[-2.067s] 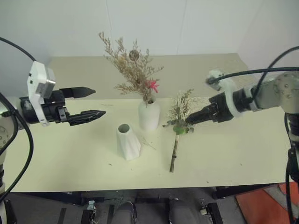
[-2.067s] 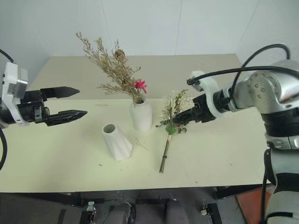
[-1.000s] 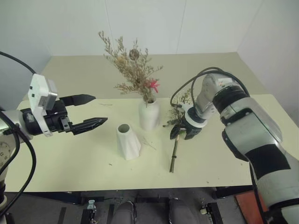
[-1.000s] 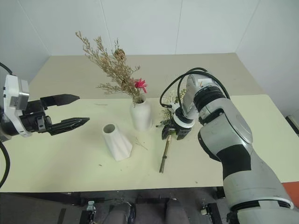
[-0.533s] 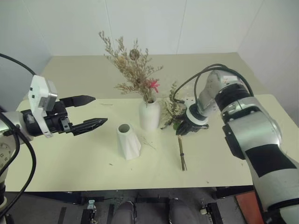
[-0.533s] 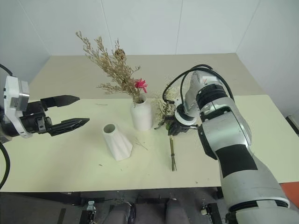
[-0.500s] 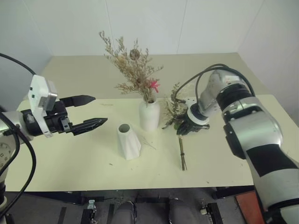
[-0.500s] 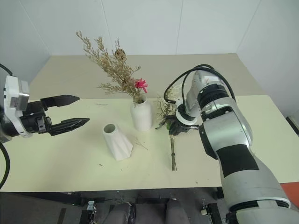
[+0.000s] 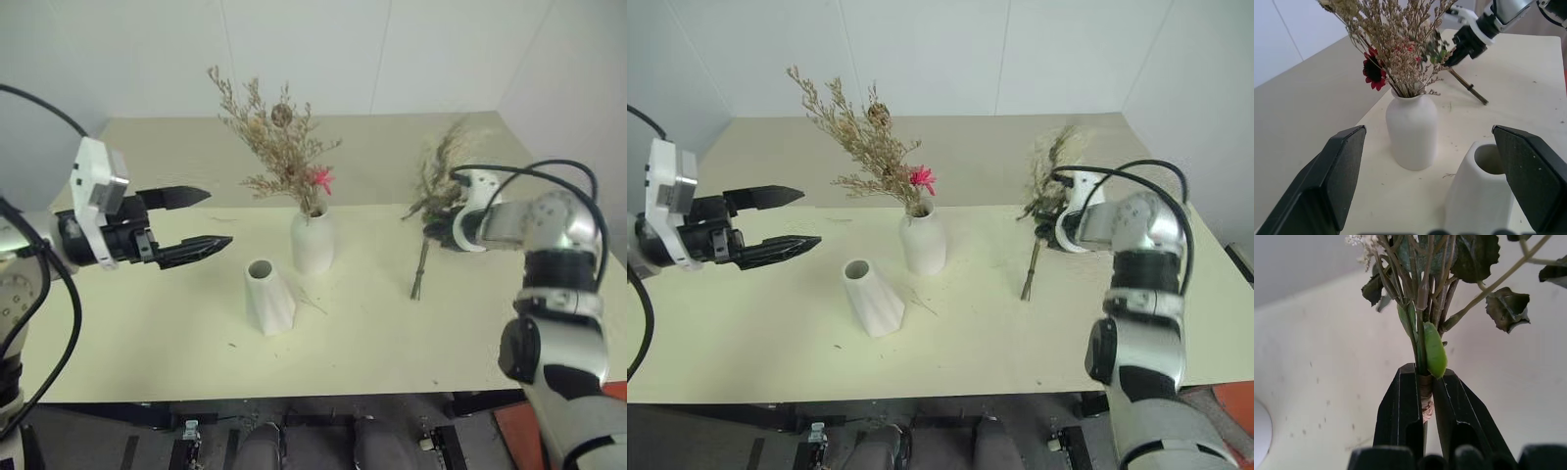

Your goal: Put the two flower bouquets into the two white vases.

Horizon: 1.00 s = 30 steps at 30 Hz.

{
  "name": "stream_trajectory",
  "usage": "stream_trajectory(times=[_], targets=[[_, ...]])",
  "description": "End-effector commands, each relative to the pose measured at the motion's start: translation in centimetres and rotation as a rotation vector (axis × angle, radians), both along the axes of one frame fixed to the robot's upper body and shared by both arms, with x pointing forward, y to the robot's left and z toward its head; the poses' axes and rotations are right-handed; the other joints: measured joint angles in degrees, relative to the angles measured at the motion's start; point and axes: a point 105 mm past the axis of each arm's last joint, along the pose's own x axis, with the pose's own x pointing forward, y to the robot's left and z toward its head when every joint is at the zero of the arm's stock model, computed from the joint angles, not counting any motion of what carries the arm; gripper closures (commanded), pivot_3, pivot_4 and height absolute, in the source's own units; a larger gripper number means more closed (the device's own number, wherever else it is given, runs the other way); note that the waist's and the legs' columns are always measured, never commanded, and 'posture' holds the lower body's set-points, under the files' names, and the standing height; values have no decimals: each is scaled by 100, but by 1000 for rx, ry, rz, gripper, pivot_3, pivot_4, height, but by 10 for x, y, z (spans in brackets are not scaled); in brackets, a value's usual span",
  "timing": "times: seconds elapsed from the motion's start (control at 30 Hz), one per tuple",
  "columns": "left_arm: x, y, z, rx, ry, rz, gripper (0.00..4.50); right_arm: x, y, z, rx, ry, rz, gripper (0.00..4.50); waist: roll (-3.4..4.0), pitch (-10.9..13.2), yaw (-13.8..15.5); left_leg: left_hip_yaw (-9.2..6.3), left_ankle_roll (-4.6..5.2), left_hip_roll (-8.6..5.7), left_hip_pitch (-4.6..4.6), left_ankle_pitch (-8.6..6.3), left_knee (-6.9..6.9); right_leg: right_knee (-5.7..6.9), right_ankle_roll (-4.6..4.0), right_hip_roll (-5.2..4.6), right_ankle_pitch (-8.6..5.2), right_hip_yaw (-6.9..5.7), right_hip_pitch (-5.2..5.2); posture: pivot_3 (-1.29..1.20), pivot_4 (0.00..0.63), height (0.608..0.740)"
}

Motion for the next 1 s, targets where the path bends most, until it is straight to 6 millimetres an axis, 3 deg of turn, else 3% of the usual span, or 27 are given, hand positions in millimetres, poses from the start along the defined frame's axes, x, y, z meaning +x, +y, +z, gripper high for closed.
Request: stream_trajectory(times=[0.03, 0.13, 0.37, 0.57, 0.77, 1.0], targets=[[-1, 0, 10, 25, -42, -14, 0, -11, 4, 53, 115, -305, 112, 4316, 0, 0, -6, 0, 0, 1, 1, 0, 0, 1, 0, 0, 0, 0, 1, 0, 150, 740], [-1, 1, 11, 28, -44, -17, 0, -20, 9, 71, 205, -398, 200, 4316, 0, 0, -5, 1, 0, 1, 4, 0, 0, 2, 0, 0, 0, 2, 3, 0, 150, 740], [-2, 0, 13, 34, -50, -19, 0, -48, 33, 114, 230, -654, 464, 4316, 1, 1, 19, 0, 0, 3, 4, 0, 0, 0, 0, 1, 0, 2, 4, 0, 150, 740], [-1, 5, 18, 31, -86, -16, 0, -87, 49, 144, 319, -796, 748, 4316, 0, 1, 31, -1, 0, 3, 5, 0, 0, 0, 0, 0, 0, 0, 5, 0, 150, 740], [-2, 10, 22, 22, -89, -37, 0, -124, 71, 154, 285, -872, 1009, 4316, 1, 2, 23, -1, 0, 4, 5, 0, 0, -1, 0, 0, 0, -1, 6, 0, 150, 740], [-3, 11, 22, 36, -70, -53, 0, -128, 108, 157, 304, -883, 1107, 4316, 1, 2, 14, 1, 0, 6, 15, 0, 0, 6, -1, 2, 0, 2, 8, 0, 150, 740]])
